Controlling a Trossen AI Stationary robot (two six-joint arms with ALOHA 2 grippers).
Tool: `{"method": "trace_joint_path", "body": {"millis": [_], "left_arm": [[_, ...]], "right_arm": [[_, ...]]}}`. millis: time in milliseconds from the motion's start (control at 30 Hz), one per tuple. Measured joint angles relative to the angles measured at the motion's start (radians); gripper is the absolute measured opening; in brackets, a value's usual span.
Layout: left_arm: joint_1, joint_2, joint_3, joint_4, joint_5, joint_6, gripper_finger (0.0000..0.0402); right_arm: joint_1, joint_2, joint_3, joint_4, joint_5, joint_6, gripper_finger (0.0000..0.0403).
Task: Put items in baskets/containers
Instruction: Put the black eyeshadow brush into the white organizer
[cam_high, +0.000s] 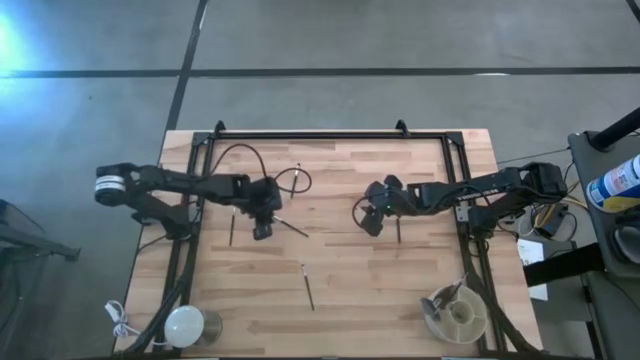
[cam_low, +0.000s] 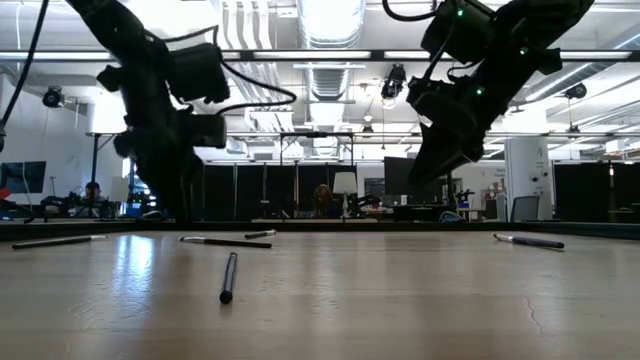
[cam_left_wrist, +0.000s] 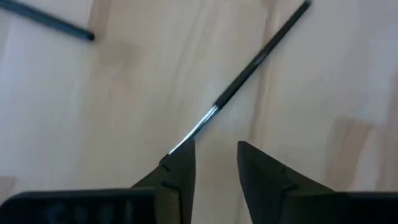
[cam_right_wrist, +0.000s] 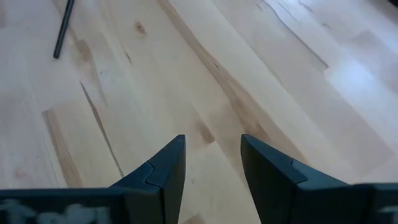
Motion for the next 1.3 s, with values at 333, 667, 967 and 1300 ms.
{"method": "trace_joint_path", "body": {"millis": [333,667,967,1300], "left_arm": [[0.018,0.021,-0.014,-0.016,-0.129,0.078,0.0113],[0.022,0.109,-0.011,0.002,-0.109,0.148,0.0109],[0.02,0.133,-0.012,0.007,-0.087,0.12,0.0014],[0.013,0.003,0.067,0.007,-0.062,0.044,0.0]], "right_arm": [[0.0,0.0,-0.001,0.028,0.001,-0.031,0.015],[0.0,-0.001,-0.001,0.038,0.001,-0.038,0.0148],[0.0,-0.001,-0.001,0.038,-0.003,-0.038,0.0148],[0.007,0.013,-0.001,0.192,-0.118,-0.036,0.0148]]}}
